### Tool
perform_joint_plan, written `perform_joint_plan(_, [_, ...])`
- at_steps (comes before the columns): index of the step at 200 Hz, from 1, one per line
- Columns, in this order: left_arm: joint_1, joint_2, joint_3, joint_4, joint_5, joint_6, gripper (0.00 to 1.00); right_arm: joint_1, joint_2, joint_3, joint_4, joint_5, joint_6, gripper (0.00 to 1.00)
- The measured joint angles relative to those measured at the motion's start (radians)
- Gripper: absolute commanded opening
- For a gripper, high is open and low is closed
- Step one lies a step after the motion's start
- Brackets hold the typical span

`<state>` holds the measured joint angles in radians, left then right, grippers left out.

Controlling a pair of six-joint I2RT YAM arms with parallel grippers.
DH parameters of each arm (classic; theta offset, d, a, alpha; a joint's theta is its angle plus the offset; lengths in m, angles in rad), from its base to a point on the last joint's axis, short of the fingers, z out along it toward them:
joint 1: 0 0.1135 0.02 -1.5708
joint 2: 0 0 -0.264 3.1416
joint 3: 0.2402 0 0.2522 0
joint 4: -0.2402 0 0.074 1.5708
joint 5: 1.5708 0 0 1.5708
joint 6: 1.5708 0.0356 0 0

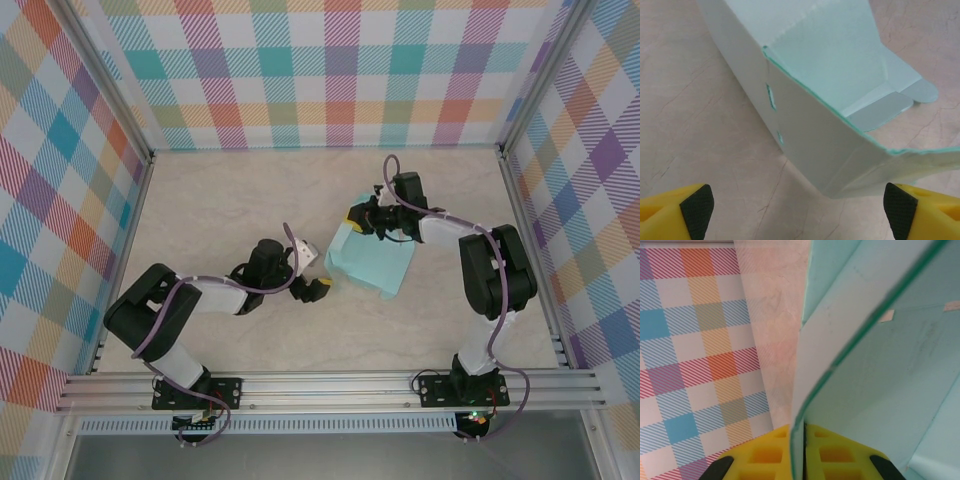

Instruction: Fold the paper box

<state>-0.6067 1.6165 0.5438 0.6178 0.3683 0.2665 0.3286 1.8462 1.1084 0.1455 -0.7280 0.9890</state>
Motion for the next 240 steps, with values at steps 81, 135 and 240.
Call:
perform_joint_plan(81, [-0.024, 0.076, 0.044, 0.089, -0.02, -0.012, 0.77, -0.002, 0.007, -0.101, 0.223, -0.01, 0.043, 0.09])
perform_joint_plan(135, [-0.055, 0.118, 0.071, 0.139, -0.062, -0.036, 0.86, -0.008, 0.0, -0.182, 0.349, 0.008, 0.05, 0.08])
perform_joint_plan(240, [-0.077, 0.117, 0.075, 0.148, -0.042, -0.08, 0.98, -0.008, -0.033, -0.199, 0.332, 0.036, 0.062, 0.04])
